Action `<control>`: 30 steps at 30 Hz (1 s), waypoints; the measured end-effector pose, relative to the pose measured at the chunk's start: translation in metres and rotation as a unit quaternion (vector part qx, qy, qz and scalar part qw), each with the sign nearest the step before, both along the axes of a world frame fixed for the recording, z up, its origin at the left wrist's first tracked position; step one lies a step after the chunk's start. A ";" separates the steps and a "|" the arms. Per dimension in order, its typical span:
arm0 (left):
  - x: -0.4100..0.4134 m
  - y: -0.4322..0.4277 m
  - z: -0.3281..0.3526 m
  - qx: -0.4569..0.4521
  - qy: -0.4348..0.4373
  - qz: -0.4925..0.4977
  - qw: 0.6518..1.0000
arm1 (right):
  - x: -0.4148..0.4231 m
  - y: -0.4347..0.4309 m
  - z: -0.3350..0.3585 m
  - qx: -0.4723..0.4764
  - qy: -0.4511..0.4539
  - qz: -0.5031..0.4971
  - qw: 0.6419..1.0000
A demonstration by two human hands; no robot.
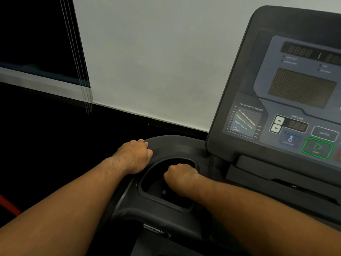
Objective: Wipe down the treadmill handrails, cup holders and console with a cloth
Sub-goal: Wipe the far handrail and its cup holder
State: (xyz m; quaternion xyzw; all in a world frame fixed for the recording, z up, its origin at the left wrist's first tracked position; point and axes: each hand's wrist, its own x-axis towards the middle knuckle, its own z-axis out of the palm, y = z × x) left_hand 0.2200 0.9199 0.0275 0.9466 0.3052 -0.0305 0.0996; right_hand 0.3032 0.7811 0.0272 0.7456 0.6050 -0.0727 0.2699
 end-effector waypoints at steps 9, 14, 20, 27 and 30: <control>0.001 -0.011 0.010 0.023 0.009 0.002 1.000 | 0.012 -0.005 0.041 0.031 -0.017 0.032 0.999; 0.000 -0.005 0.005 0.005 0.002 0.003 1.000 | 0.001 -0.005 -0.001 0.050 0.017 -0.021 0.998; 0.002 -0.002 0.003 0.002 -0.012 0.005 1.000 | -0.006 0.003 -0.017 0.153 0.150 -0.157 0.964; 0.000 -0.001 0.002 0.020 0.001 -0.012 1.000 | -0.009 0.004 -0.020 0.105 0.308 -0.039 0.945; -0.001 0.001 0.002 0.013 -0.003 -0.010 1.000 | -0.006 0.005 -0.019 0.114 0.204 -0.033 0.972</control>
